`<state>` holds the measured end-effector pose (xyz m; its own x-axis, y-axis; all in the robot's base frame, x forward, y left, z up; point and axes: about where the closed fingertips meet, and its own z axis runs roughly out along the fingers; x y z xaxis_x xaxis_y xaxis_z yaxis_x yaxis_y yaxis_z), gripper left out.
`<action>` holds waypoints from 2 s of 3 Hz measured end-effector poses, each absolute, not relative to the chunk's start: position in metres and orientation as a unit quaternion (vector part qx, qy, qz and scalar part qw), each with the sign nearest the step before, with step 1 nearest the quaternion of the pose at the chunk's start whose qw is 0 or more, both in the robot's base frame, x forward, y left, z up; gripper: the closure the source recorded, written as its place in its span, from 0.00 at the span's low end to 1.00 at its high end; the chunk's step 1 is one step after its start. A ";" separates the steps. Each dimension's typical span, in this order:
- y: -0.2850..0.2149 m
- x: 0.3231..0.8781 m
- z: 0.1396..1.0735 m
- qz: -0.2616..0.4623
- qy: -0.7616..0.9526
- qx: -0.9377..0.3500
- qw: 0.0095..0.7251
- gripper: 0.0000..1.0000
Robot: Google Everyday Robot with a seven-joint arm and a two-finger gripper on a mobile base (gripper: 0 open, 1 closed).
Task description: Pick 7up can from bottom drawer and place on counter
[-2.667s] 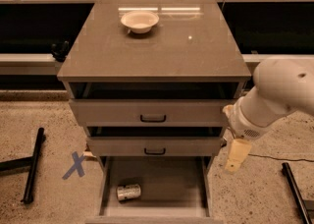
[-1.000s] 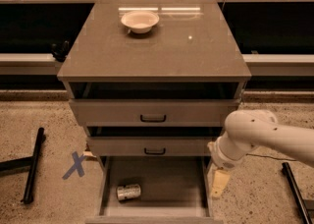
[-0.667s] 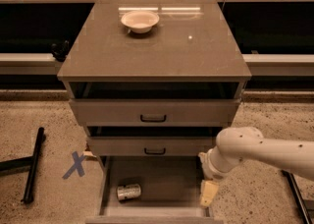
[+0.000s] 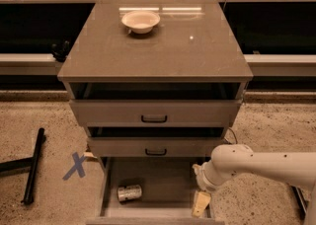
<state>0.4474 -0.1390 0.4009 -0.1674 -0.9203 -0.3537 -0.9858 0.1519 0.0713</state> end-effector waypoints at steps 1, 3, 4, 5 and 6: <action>-0.132 0.454 0.386 0.153 0.756 -0.624 0.125 0.00; -0.105 0.490 0.324 0.187 0.759 -0.606 0.145 0.00; -0.068 0.506 0.278 0.204 0.754 -0.602 0.163 0.00; -0.068 0.506 0.277 0.204 0.754 -0.602 0.163 0.00; -0.050 0.518 0.270 0.208 0.743 -0.606 0.191 0.00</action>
Offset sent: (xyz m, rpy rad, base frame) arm 0.0538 0.0344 -0.0824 0.1469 -0.0080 -0.0763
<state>0.5176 -0.0496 0.2704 -0.1914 -0.8220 -0.5364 -0.9810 0.1785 0.0764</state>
